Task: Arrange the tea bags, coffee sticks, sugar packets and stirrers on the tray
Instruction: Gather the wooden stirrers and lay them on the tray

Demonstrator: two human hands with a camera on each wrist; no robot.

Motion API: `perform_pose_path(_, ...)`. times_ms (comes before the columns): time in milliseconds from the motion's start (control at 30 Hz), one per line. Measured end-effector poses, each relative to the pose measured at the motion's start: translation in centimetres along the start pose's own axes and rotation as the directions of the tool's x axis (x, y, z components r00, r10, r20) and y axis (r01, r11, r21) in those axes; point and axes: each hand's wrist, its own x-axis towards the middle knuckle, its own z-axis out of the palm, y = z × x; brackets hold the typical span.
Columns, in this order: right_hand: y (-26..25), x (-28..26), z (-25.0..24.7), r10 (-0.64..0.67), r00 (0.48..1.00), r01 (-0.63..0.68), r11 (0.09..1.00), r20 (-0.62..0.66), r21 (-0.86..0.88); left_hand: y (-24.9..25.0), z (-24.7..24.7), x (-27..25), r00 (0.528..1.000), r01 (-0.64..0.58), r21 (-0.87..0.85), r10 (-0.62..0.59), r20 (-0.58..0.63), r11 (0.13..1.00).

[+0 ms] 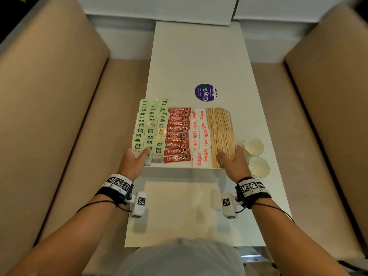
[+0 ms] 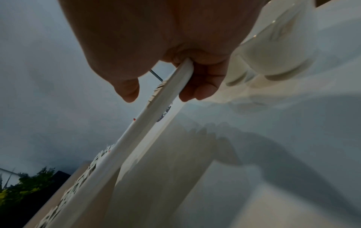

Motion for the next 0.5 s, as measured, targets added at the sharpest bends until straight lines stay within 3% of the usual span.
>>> perform_pose_path(500, -4.2, 4.6, -1.2, -0.062, 0.998, 0.061, 0.998, -0.028, -0.018, 4.0, 0.0, 4.4, 0.998, -0.054, 0.007, 0.054, -0.021, 0.999)
